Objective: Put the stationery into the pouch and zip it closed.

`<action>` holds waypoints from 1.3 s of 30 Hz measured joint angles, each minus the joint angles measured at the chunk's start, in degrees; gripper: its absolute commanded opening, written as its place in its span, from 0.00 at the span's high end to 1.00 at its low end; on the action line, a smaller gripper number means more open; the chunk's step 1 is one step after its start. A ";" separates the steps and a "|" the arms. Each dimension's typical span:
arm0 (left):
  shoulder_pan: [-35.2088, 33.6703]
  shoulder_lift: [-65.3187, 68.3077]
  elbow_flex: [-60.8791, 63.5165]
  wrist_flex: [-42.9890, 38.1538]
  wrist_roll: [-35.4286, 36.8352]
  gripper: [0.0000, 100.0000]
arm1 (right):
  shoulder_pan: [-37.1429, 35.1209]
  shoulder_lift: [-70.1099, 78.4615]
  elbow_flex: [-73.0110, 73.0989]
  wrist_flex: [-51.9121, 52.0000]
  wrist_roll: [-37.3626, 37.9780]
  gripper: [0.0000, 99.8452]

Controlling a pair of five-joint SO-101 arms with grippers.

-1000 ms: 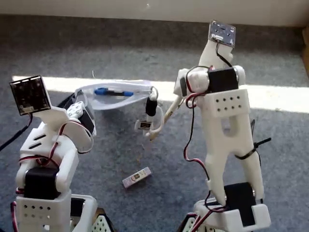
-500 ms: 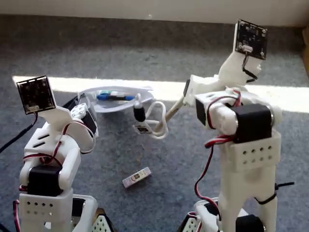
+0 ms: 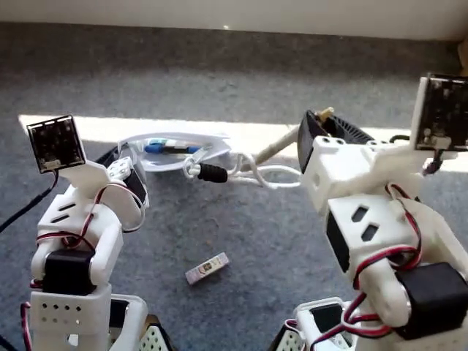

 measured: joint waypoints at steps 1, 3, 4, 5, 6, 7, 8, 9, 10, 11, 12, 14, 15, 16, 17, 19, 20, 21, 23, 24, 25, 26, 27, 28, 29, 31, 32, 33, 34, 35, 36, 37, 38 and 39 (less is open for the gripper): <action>0.00 0.00 0.00 0.00 0.00 0.99 | 0.00 -0.62 0.00 -0.26 0.00 1.00; 0.00 0.00 0.00 0.00 0.00 0.99 | 0.09 -1.67 -0.09 -0.35 0.00 1.00; 0.00 0.00 0.00 0.00 -0.09 0.99 | 0.26 -2.02 -0.09 -0.35 0.00 1.00; 0.00 0.00 0.00 0.00 -0.18 0.99 | 0.35 -2.11 -0.09 -0.26 0.00 1.00; 0.00 0.00 0.00 0.00 -0.26 0.99 | 0.44 -2.20 -0.09 0.18 0.00 1.00; 0.00 0.00 0.00 0.00 -0.26 0.99 | 0.44 -2.20 -0.09 0.70 0.00 1.00; 0.00 0.00 0.00 0.00 -0.26 0.99 | 0.44 -2.20 -0.09 1.49 0.00 1.00; 0.00 0.00 0.00 0.00 -0.26 0.99 | 0.44 -2.20 -0.09 2.11 0.00 1.00; 0.00 0.00 0.00 0.00 -0.26 0.99 | 0.44 -2.11 -0.09 2.73 0.00 1.00; 0.00 0.00 0.00 0.00 -0.26 0.99 | 0.70 -2.11 -0.09 2.99 0.00 1.00; -0.09 0.00 0.00 0.00 -0.26 0.99 | 1.85 -2.02 -0.09 2.99 0.00 1.00; -0.44 0.00 0.00 0.00 -0.26 0.99 | 5.19 -2.02 -0.09 2.99 0.00 1.00; -0.79 0.00 0.00 0.00 -0.26 0.99 | 7.30 -2.11 -0.09 2.73 0.00 1.00; -1.14 0.00 0.00 0.00 -0.26 0.99 | 9.23 -2.11 -0.09 1.93 0.00 1.00; -1.41 0.00 0.00 0.00 -0.26 0.99 | 10.99 -2.11 -0.09 1.32 0.00 1.00; -1.58 0.00 0.00 0.00 -0.26 0.99 | 13.27 -2.20 -0.09 0.62 0.00 1.00; -1.58 0.00 0.00 0.00 -0.26 0.99 | 13.71 -2.20 -0.09 0.35 0.00 1.00; -1.58 0.00 0.00 0.00 -0.26 0.99 | 13.89 -2.20 -0.09 0.18 0.00 1.00; -1.58 0.00 0.00 0.00 -0.26 0.99 | 13.89 -2.20 -0.09 0.09 0.00 1.00; -1.58 0.00 0.00 0.00 -0.26 0.99 | 13.89 -2.20 -0.09 0.09 0.00 1.00; -1.58 0.00 0.00 0.00 -0.26 0.99 | 13.45 -2.20 -0.09 -0.44 0.00 1.00; -1.58 0.00 0.00 0.00 -0.26 0.99 | 12.48 -2.20 -0.09 -1.05 0.00 1.00; -1.58 0.00 0.00 0.00 -0.26 0.99 | 11.34 -2.20 -0.09 -1.58 0.00 1.00; -1.58 0.00 0.00 0.00 -0.26 0.99 | 9.67 -2.20 -0.09 -2.29 0.00 1.00; -1.58 0.00 0.00 0.00 -0.26 0.99 | 8.00 -2.20 -0.09 -3.16 0.00 1.00; -1.58 0.00 0.00 0.00 -0.26 0.99 | 4.31 -2.20 -0.09 -4.66 0.00 1.00; -1.58 0.00 0.00 0.00 -0.26 0.99 | 2.29 -2.20 -0.09 -5.19 0.00 1.00; -1.58 0.00 0.00 0.00 -0.26 0.99 | 0.26 -2.20 -0.09 -5.63 0.00 1.00; -1.58 0.00 0.00 0.00 -0.26 0.99 | -1.67 -2.20 -0.09 -6.07 0.00 1.00; -1.58 0.00 0.00 0.00 -0.26 0.99 | -3.25 -2.20 -0.09 -6.59 0.00 1.00; -1.58 0.00 0.00 0.00 -0.26 0.99 | -4.84 -2.20 -0.09 -7.21 0.00 1.00; -1.58 0.00 0.00 0.00 -0.26 0.99 | -6.15 -2.20 -0.09 -7.91 0.00 1.00; -1.58 0.00 0.00 0.00 -0.26 0.99 | -7.38 -2.20 -0.09 -8.88 0.00 1.00; -1.58 0.00 0.00 0.00 -0.26 0.99 | -8.70 -2.20 0.35 -10.11 0.00 1.00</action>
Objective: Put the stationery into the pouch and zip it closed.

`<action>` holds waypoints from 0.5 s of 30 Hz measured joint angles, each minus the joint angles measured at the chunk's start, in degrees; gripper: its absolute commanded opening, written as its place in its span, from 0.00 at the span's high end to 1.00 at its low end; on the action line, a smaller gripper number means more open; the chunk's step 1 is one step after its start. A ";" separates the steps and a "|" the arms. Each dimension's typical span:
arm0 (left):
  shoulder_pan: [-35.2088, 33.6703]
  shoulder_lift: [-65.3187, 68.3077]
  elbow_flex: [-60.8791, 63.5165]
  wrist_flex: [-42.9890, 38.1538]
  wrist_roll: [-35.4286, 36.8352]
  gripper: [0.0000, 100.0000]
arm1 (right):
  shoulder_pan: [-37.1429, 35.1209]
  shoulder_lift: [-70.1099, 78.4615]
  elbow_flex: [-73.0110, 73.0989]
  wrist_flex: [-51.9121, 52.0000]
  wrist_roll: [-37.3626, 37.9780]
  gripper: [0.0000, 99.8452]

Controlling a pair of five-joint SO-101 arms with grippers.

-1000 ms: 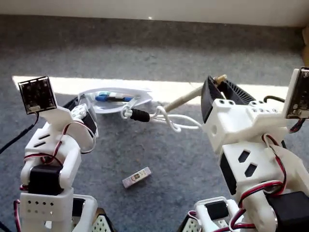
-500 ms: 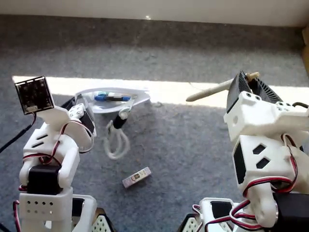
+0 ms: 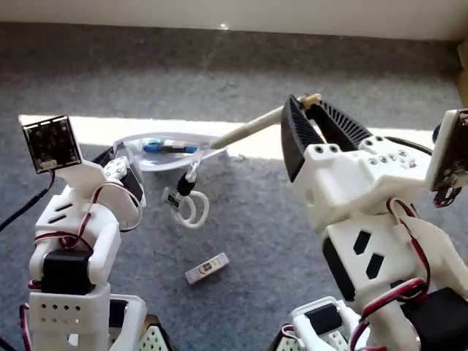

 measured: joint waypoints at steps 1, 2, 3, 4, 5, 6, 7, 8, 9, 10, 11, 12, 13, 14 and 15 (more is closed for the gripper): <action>0.00 0.00 0.00 0.00 0.00 0.99 | -1.14 -0.09 1.14 -1.58 0.00 1.00; 0.00 0.00 0.00 0.00 0.00 0.99 | -2.02 -0.09 2.90 -3.25 0.00 1.00; 0.00 0.00 0.00 0.00 0.00 0.99 | -3.08 -0.09 4.92 -5.01 0.00 1.00; 0.00 0.00 0.00 0.00 0.00 0.99 | -3.96 -0.18 7.12 -7.12 0.00 1.00; 0.00 0.00 0.00 0.00 0.00 0.99 | -4.57 -0.09 9.41 -9.32 0.00 1.00; 0.00 0.00 0.00 0.00 0.00 0.99 | -4.92 0.09 11.96 -11.52 0.00 1.00; 0.00 0.00 0.00 0.00 0.00 0.99 | -5.19 0.35 14.51 -13.63 0.00 1.00; 0.00 0.00 0.00 0.00 0.00 0.99 | -5.36 0.44 16.79 -15.74 0.00 1.00; 0.00 0.00 0.00 0.00 0.00 0.99 | -5.71 0.53 18.99 -17.76 0.00 1.00; 0.00 0.00 0.00 0.00 0.00 0.99 | -6.07 0.62 21.19 -19.60 0.00 1.00; 0.00 0.00 0.00 0.00 0.00 0.99 | -6.51 0.62 23.03 -21.01 0.00 1.00; 0.00 0.00 0.00 0.00 0.00 0.99 | -6.86 0.62 24.53 -22.24 0.00 1.00; 0.00 0.00 0.00 0.00 0.00 0.99 | -7.30 0.53 25.49 -23.30 0.00 1.00; 0.00 0.00 0.00 0.00 0.00 0.99 | -7.74 0.53 26.73 -24.18 0.00 1.00; 0.00 0.00 0.00 0.00 0.00 0.99 | -8.09 0.53 27.78 -24.88 0.00 1.00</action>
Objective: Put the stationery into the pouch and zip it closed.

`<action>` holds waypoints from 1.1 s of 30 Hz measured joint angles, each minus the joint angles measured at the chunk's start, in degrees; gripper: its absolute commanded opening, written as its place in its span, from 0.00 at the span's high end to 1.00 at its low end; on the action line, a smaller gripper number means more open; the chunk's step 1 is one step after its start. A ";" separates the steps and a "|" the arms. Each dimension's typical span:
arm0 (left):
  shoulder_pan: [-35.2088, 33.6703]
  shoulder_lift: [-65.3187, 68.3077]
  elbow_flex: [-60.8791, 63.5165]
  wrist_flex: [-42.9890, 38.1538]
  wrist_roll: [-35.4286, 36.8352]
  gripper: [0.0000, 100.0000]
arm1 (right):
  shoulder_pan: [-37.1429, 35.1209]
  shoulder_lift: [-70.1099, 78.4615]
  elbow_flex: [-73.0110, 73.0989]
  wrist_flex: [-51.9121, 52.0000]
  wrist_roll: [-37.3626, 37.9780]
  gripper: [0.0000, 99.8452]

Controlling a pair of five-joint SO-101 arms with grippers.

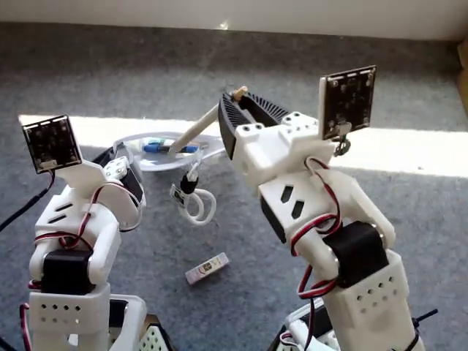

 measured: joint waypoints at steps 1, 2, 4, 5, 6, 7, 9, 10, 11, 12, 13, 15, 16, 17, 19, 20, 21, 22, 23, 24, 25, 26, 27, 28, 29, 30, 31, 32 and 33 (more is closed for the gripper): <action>0.00 0.00 0.00 0.00 0.00 0.99 | -0.44 0.00 1.14 -0.53 0.00 1.00; 0.00 0.00 0.00 0.00 0.00 0.99 | -0.88 0.00 2.20 -0.97 0.00 1.00; 0.00 0.00 0.00 0.00 0.00 0.99 | -1.67 0.00 4.31 -2.11 0.00 1.00; 0.00 0.00 0.00 0.00 0.00 0.99 | -2.11 0.00 5.36 -2.64 0.00 1.00; 0.00 0.00 0.00 0.00 0.00 0.99 | -2.46 0.00 6.07 -3.43 0.00 1.00; 0.00 0.00 0.00 0.00 0.00 0.99 | -2.90 0.00 7.03 -4.13 0.00 1.00; 0.00 0.00 0.00 0.00 0.00 0.99 | -3.78 0.00 8.97 -5.54 0.00 1.00; 0.00 0.00 0.00 0.00 0.00 0.99 | -4.22 0.00 9.67 -6.07 0.62 1.00; 0.00 0.00 0.00 0.00 0.00 0.99 | -4.75 0.00 10.29 -6.51 1.85 1.00; 0.00 0.00 0.00 0.00 0.00 0.99 | -5.45 0.00 10.90 -6.68 3.52 1.00; 0.00 0.00 0.00 0.00 0.00 0.99 | -6.15 0.00 11.43 -6.77 5.54 1.00; 0.00 0.00 0.00 0.00 0.00 0.99 | -7.74 0.00 12.40 -6.77 9.05 0.98; 0.00 0.00 0.00 0.00 0.00 0.99 | -8.35 0.00 12.75 -6.77 10.02 0.97; 0.00 0.00 0.00 0.00 0.00 0.99 | -8.97 0.00 12.84 -6.77 10.55 0.94; 0.00 0.00 0.00 0.00 0.00 0.99 | -9.58 0.00 12.84 -6.77 11.08 0.90; 0.00 0.00 0.00 0.00 0.00 0.99 | -9.67 0.00 12.84 -6.77 11.25 0.88; 0.00 0.00 0.00 0.00 0.00 0.99 | -9.85 0.00 12.84 -6.59 11.25 0.86; 0.00 0.00 0.00 0.00 0.00 0.99 | -9.85 0.00 12.84 -6.24 11.25 0.85; 0.00 0.00 0.00 0.00 0.00 0.99 | -9.85 0.00 12.84 -5.80 11.25 0.85; 0.00 0.00 0.00 0.00 0.00 0.99 | -9.85 0.00 12.84 -5.36 11.25 0.85; 0.00 0.00 0.00 0.00 0.00 0.99 | -9.85 0.00 12.84 -5.10 11.25 0.85; 0.00 0.00 0.00 0.00 0.00 0.99 | -9.85 0.00 12.84 -4.92 11.25 0.85; 0.00 0.00 0.00 0.00 0.00 0.99 | -9.85 0.00 12.84 -4.84 11.25 0.85; 0.00 0.00 0.00 0.00 0.00 0.99 | -9.85 0.00 12.84 -4.84 11.25 0.85; 0.00 0.00 0.00 0.00 0.00 0.99 | -9.85 0.00 12.84 -4.84 11.25 0.85; 0.00 0.00 0.00 0.00 0.00 0.99 | -9.85 0.00 12.84 -4.84 11.25 0.85; 0.00 0.00 0.00 0.00 0.00 0.99 | -9.85 0.00 12.84 -4.84 11.25 0.85; 0.00 0.00 0.00 0.00 0.00 0.99 | -9.85 0.00 12.84 -4.84 11.25 0.85; 0.00 0.00 0.00 0.00 0.00 0.99 | -9.85 0.00 12.84 -4.84 11.25 0.85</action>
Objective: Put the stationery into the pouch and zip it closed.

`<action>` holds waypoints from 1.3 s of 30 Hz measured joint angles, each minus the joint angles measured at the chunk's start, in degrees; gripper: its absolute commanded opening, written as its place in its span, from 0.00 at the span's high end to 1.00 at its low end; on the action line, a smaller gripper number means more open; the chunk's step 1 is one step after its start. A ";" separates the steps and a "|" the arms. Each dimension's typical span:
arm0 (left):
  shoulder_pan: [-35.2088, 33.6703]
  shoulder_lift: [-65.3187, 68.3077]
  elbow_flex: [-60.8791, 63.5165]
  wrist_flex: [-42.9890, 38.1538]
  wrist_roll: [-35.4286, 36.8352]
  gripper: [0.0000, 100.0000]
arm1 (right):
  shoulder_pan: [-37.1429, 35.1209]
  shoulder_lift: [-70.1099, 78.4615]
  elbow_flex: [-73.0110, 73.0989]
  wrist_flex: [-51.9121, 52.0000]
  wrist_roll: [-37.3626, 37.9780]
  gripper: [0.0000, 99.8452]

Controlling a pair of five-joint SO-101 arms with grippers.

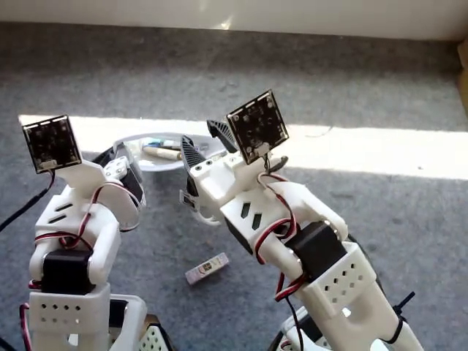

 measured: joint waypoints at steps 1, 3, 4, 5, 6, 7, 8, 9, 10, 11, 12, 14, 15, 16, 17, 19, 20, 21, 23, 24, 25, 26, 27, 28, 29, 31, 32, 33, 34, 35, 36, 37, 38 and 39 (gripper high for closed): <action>0.00 0.00 0.00 0.00 0.00 0.99 | 0.00 0.00 0.00 0.00 0.00 0.85; 0.00 0.00 0.00 0.00 0.00 0.99 | 0.00 0.00 0.00 0.00 0.00 0.85; 0.00 0.00 0.00 0.00 0.00 0.99 | 0.00 0.00 0.00 0.00 0.00 0.85; 0.00 0.00 0.00 0.00 0.00 0.99 | 0.00 0.00 0.00 0.00 0.00 0.85; 0.00 0.00 0.00 0.00 0.00 0.99 | 0.00 0.00 0.00 0.62 0.00 0.85; 0.00 0.00 0.00 0.00 0.00 0.99 | 0.00 0.00 0.00 1.58 0.00 0.85; 0.00 0.00 0.00 0.00 0.00 0.99 | -0.09 0.00 0.00 2.81 0.00 0.85; 0.00 0.00 0.00 0.00 0.00 0.99 | -0.18 0.00 0.00 4.22 0.00 0.85; -0.53 0.00 0.00 0.00 0.00 0.99 | -0.18 0.00 0.00 5.80 0.00 0.85; -1.32 0.00 0.00 0.00 0.00 0.99 | -0.18 0.00 0.00 7.38 0.00 0.85; -2.11 0.00 0.00 0.00 0.00 0.99 | -0.18 0.00 0.00 8.79 0.00 0.85; -3.78 0.00 0.00 0.00 0.00 0.99 | -0.18 0.00 0.00 11.25 0.00 0.85; -4.48 0.00 0.00 0.00 0.00 0.99 | -0.18 0.00 0.00 12.31 0.00 0.85; -5.10 0.00 0.00 0.00 0.00 0.99 | -0.18 0.00 0.00 13.54 0.00 0.85; -5.63 0.00 0.00 0.00 0.00 0.99 | -0.18 0.00 0.00 14.77 -0.44 0.85; -6.51 0.00 0.00 0.00 0.00 0.99 | -0.18 0.00 0.00 17.67 -3.25 0.85; -6.95 0.00 0.00 0.00 0.00 0.99 | -0.18 0.00 0.00 19.43 -4.75 0.85; -7.38 0.00 0.00 0.00 0.00 0.99 | -0.18 0.00 0.00 21.27 -5.98 0.85; -8.44 0.00 0.00 0.00 0.00 0.99 | -0.18 0.00 0.00 24.97 -7.21 0.85; -8.88 0.00 0.00 0.00 0.00 0.99 | -0.18 0.00 0.00 26.64 -7.38 0.85; -9.23 0.00 0.00 0.00 0.00 0.99 | -0.18 0.00 0.00 28.48 -7.56 0.85; -9.49 0.00 0.00 0.00 0.00 0.99 | -0.18 0.00 0.00 30.15 -7.56 0.85; -9.58 0.00 0.00 0.00 0.00 0.99 | -0.53 0.00 0.00 31.47 -7.38 0.85; -9.58 0.00 0.00 0.00 0.00 0.99 | -1.14 0.00 0.00 32.79 -5.98 0.85; -9.58 0.00 0.00 0.00 0.00 0.99 | -2.02 0.00 0.00 34.02 -4.04 0.85; -9.76 0.00 0.00 0.00 0.00 0.99 | -4.04 0.00 0.26 36.48 0.62 0.85; -10.11 0.00 0.00 0.00 0.00 0.99 | -5.01 0.00 0.88 37.54 2.81 0.85; -10.55 0.00 0.00 0.00 0.00 0.99 | -6.15 0.00 2.11 37.98 5.01 0.85; -11.25 0.00 0.00 0.00 0.00 0.99 | -7.12 0.00 3.43 38.24 6.77 0.85; -11.96 0.00 0.00 0.00 0.26 0.99 | -7.91 0.00 4.57 38.33 8.26 0.85; -12.75 0.00 0.00 0.00 0.79 0.99 | -8.70 0.00 5.89 38.33 9.58 0.85; -13.71 0.00 0.00 0.00 1.32 0.99 | -9.41 0.00 7.21 38.33 10.73 0.85; -14.59 0.00 0.00 0.00 1.67 0.99 | -10.11 0.00 8.44 37.54 11.60 0.85; -15.38 0.00 0.00 0.00 1.85 0.99 | -10.73 0.00 10.11 36.48 12.40 0.85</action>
